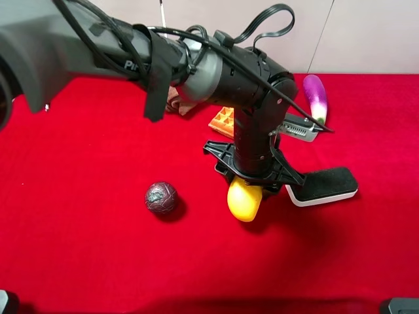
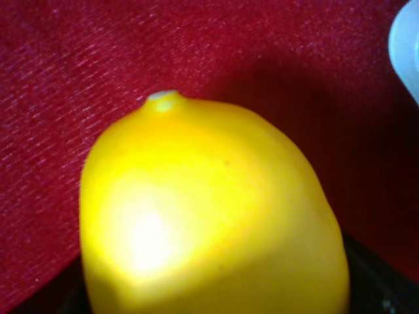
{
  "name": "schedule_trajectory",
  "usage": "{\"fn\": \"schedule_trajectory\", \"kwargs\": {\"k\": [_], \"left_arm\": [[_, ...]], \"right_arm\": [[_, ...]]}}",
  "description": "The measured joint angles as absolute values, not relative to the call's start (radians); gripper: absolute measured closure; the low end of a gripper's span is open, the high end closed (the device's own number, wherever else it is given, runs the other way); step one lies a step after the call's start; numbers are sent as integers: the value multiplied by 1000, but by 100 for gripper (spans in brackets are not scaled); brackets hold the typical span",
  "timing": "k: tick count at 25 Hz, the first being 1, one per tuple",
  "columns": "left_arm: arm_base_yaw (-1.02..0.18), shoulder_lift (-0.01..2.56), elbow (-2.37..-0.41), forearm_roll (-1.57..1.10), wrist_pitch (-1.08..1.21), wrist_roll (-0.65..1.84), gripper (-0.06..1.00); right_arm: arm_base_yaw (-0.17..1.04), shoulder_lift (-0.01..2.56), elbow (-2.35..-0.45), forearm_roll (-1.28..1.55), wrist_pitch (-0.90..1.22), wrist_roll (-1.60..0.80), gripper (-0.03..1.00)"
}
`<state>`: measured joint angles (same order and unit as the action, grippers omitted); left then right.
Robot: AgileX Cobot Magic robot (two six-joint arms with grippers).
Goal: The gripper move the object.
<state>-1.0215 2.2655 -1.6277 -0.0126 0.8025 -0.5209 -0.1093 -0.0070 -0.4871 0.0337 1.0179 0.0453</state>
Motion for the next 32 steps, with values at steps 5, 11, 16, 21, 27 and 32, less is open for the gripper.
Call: {"fn": "schedule_trajectory", "kwargs": {"k": [5, 11, 16, 21, 27, 32], "left_arm": [[-1021, 2272, -1628, -15, 802, -521, 34], [-1022, 2272, -1628, -15, 802, -521, 29], [-1023, 2272, -1628, -15, 793, -521, 22], [-1023, 2272, -1628, -15, 777, -521, 21], [-1023, 2272, -1628, -19, 777, -521, 4], [-1023, 2272, -1657, -22, 800, -521, -3]], "right_arm": [[-109, -7, -487, 34, 1018, 45, 27], [-109, -7, -487, 34, 1018, 45, 27], [-109, -7, -487, 34, 1018, 45, 27], [-109, -7, -487, 34, 1018, 45, 27], [-109, -7, -487, 34, 1018, 45, 27], [-109, -7, -487, 34, 1018, 45, 27]]}}
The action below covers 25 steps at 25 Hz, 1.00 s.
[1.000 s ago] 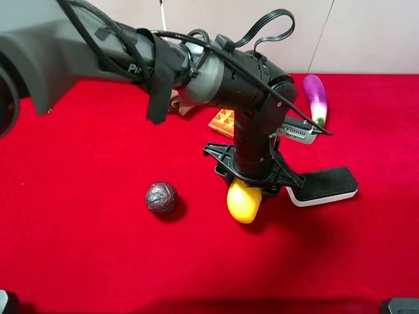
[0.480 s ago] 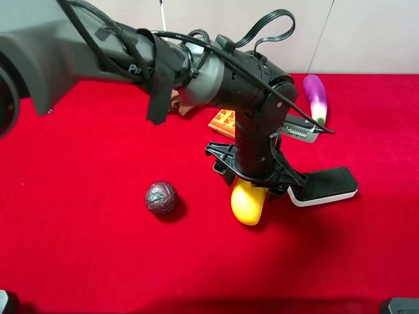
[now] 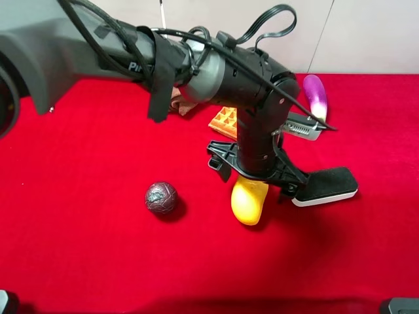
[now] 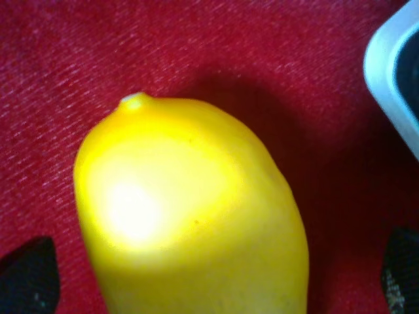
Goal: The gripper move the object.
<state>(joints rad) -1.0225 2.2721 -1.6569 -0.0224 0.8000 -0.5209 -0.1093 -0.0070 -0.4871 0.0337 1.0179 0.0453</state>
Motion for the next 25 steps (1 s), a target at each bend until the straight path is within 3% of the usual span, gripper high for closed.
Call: {"fn": "schedule_trajectory", "kwargs": {"k": [12, 25], "left_arm": [[-1023, 2254, -1841, -22, 1051, -475, -5], [-1023, 2076, -1853, 0, 1166, -366, -5]], "right_arm": [[-109, -7, -487, 34, 1018, 45, 27], [-109, -7, -487, 34, 1018, 45, 27]]}}
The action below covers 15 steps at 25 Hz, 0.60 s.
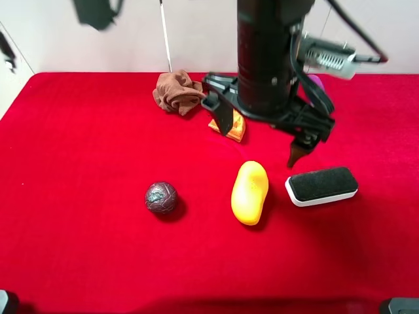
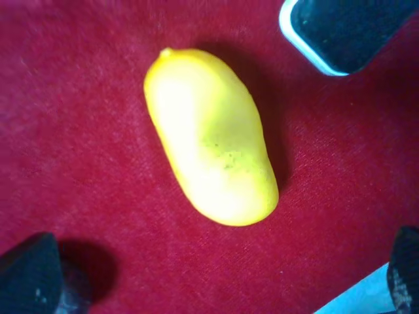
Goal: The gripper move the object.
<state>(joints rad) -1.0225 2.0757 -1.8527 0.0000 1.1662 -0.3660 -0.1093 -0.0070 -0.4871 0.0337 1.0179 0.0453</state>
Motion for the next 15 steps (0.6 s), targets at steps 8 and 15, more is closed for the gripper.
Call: {"fn": "schedule_trajectory", "kwargs": {"k": [8, 15], "left_arm": [[-1023, 1939, -1853, 0, 1168, -283, -5], [-1023, 1808, -1813, 23, 1169, -240, -5]], "right_arm": [[-109, -7, -487, 34, 1018, 45, 27], [-109, -7, -487, 34, 1018, 45, 27]]}}
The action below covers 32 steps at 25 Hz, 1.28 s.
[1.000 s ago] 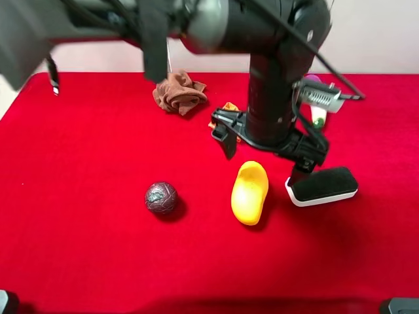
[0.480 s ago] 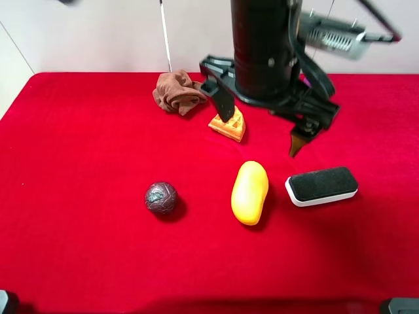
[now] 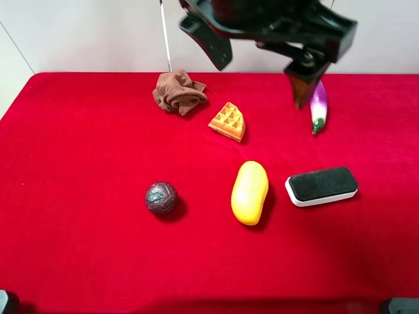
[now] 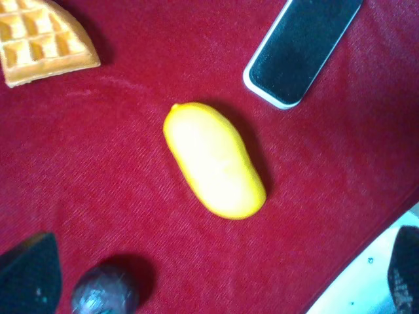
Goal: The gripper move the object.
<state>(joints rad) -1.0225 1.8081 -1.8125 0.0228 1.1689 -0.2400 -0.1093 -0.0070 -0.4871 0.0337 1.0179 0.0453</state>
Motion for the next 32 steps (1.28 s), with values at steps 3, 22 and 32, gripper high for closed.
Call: {"fn": "schedule_trajectory", "kwargs": {"k": [3, 22, 32], "left_arm": [[-1023, 1733, -1735, 42, 1169, -239, -5], [-1023, 1141, -1196, 107, 1170, -187, -5], [-1023, 877, -979, 111, 1171, -188, -5]], "right_arm": [[-109, -7, -487, 34, 1018, 45, 27], [-109, -7, -487, 34, 1018, 45, 27], [-109, -7, -487, 34, 1018, 45, 27]]}}
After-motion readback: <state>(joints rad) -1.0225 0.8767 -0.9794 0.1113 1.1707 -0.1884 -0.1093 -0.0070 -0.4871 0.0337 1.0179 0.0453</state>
